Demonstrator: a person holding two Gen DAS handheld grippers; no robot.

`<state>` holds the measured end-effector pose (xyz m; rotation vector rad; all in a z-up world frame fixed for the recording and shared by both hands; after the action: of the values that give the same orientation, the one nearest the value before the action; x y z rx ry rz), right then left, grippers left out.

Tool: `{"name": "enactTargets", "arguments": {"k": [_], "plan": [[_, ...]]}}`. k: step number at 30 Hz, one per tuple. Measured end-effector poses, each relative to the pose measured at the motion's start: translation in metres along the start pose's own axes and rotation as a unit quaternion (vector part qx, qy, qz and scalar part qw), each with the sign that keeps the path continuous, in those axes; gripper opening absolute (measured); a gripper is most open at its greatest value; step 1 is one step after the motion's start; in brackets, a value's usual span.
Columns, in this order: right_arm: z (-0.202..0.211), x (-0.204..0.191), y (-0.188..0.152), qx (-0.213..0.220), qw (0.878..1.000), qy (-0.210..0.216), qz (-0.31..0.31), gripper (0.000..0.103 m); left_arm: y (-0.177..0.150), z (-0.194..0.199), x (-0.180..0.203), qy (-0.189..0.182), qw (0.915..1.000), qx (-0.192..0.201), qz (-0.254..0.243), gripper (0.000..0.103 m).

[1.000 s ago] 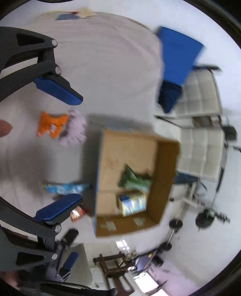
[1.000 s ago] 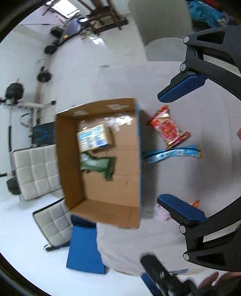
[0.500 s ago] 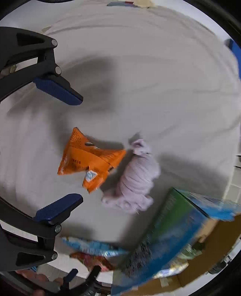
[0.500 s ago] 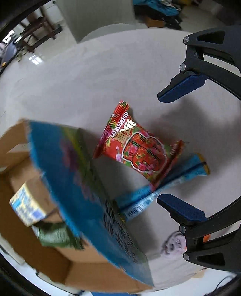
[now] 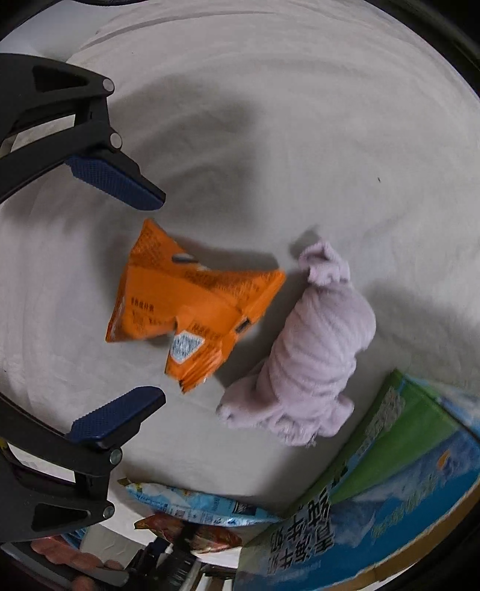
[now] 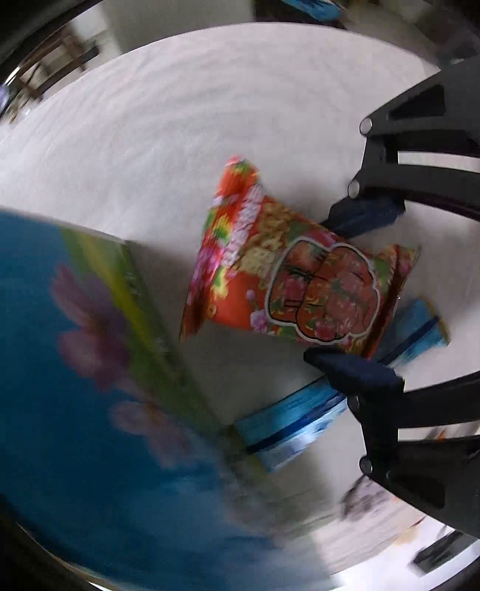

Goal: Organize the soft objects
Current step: 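Grasp the orange snack bag with the left gripper while the right grasps the red bag, then carry the orange and red bags over the box and lower them inside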

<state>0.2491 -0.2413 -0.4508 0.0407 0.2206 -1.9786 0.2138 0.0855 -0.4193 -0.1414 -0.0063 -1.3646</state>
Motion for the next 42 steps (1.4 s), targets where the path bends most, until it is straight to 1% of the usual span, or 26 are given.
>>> {"name": "enactTargets", "arguments": {"k": [1,4,7,8,9,10,11,12,14,15,16,17,18,19,22,25,27,29,31,32,33,35,37,40,41,42], "plan": [[0.000,0.000,-0.006,-0.008,0.999,-0.017,0.027,0.052,-0.001,0.000,0.003,-0.005,1.0000,0.000,-0.003,0.098],[-0.002,0.002,-0.023,-0.024,0.994,-0.058,0.093,0.052,0.000,-0.003,0.011,-0.012,0.9998,-0.001,-0.013,0.098],[-0.004,0.004,-0.031,-0.028,0.992,-0.056,0.110,0.052,0.000,-0.007,0.022,-0.007,0.9995,0.000,-0.031,0.098],[-0.005,0.005,-0.031,-0.026,0.992,-0.055,0.108,0.052,0.002,-0.008,0.026,-0.004,0.9993,0.000,-0.037,0.094],[-0.006,0.006,-0.031,-0.025,0.993,-0.054,0.105,0.053,0.002,-0.010,0.028,-0.004,0.9991,-0.001,-0.041,0.085],[-0.008,0.009,-0.032,-0.026,0.993,-0.053,0.099,0.054,0.002,-0.013,0.030,-0.003,0.9990,-0.006,-0.045,0.080],[-0.010,0.010,-0.032,-0.026,0.994,-0.052,0.093,0.055,0.002,-0.014,0.031,0.002,0.9988,-0.007,-0.048,0.072],[-0.010,0.011,-0.032,-0.023,0.995,-0.051,0.088,0.057,0.006,-0.016,0.035,0.009,0.9985,-0.004,-0.053,0.064],[-0.012,0.011,-0.028,-0.017,0.995,-0.054,0.084,0.058,0.007,-0.018,0.036,0.021,0.9980,-0.002,-0.060,0.053],[-0.012,0.010,-0.027,-0.016,0.994,-0.059,0.085,0.057,0.006,-0.018,0.037,0.020,0.9980,-0.003,-0.060,0.049],[-0.012,0.009,-0.028,-0.014,0.994,-0.064,0.088,0.053,0.007,-0.017,0.037,0.020,0.9981,-0.001,-0.058,0.041],[-0.013,0.002,-0.029,-0.012,0.994,-0.065,0.091,0.051,0.007,-0.014,0.037,0.021,0.9982,-0.002,-0.057,0.036],[-0.014,0.002,-0.034,-0.012,0.993,-0.064,0.096,0.050,0.003,-0.012,0.040,0.016,0.9982,-0.004,-0.057,0.034],[-0.019,-0.002,-0.029,-0.017,0.992,-0.066,0.104,0.050,-0.003,-0.010,0.043,0.014,0.9982,-0.004,-0.058,0.034],[-0.023,0.000,-0.057,-0.032,0.987,-0.078,0.136,0.050,-0.025,-0.005,0.055,0.009,0.9979,-0.001,-0.064,0.033],[-0.028,0.004,-0.086,-0.053,0.982,-0.081,0.161,0.049,-0.050,-0.007,0.074,0.002,0.9970,-0.007,-0.077,0.033],[-0.031,0.006,-0.100,-0.054,0.981,-0.084,0.169,0.050,-0.061,-0.013,0.083,0.005,0.9960,-0.011,-0.089,0.033],[-0.035,0.006,-0.102,-0.049,0.981,-0.084,0.167,0.050,-0.070,-0.023,0.096,0.010,0.9950,-0.018,-0.097,0.033],[-0.036,0.007,-0.102,-0.042,0.984,-0.078,0.156,0.052,-0.072,-0.031,0.102,0.015,0.9946,-0.020,-0.101,0.033],[-0.035,0.015,-0.096,-0.036,0.986,-0.072,0.149,0.052,-0.076,-0.036,0.104,0.019,0.9943,-0.019,-0.103,0.033],[-0.034,0.016,-0.095,-0.031,0.986,-0.070,0.145,0.052,-0.080,-0.039,0.113,0.022,0.9940,-0.016,-0.106,0.033],[-0.032,0.015,-0.093,-0.026,0.987,-0.071,0.144,0.052,-0.086,-0.045,0.118,0.028,0.9935,-0.011,-0.110,0.033],[-0.029,0.022,-0.081,-0.024,0.986,-0.074,0.146,0.052,-0.081,-0.052,0.130,0.032,0.9932,-0.007,-0.112,0.033],[-0.031,0.018,-0.086,-0.023,0.985,-0.079,0.150,0.049,-0.082,-0.050,0.143,0.031,0.9932,-0.003,-0.112,0.031],[-0.034,0.015,-0.092,-0.022,0.984,-0.085,0.153,0.049,-0.080,-0.044,0.141,0.019,0.9938,-0.001,-0.110,0.030],[-0.033,0.013,-0.093,-0.018,0.983,-0.094,0.159,0.048,-0.078,-0.035,0.140,0.017,0.9937,0.001,-0.111,0.030]]}}
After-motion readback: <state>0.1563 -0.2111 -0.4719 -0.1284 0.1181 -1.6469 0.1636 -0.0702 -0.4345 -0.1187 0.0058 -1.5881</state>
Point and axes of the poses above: each gripper's, at about its wrist camera, not at the fingertips, and z roughly against the way its jaws point, x to its right, y to its top, the point moved 2 cm from there along -z, roughly the way its jaws point, and after that the axes turned 2 degrees about y, right-handed, at the moved point
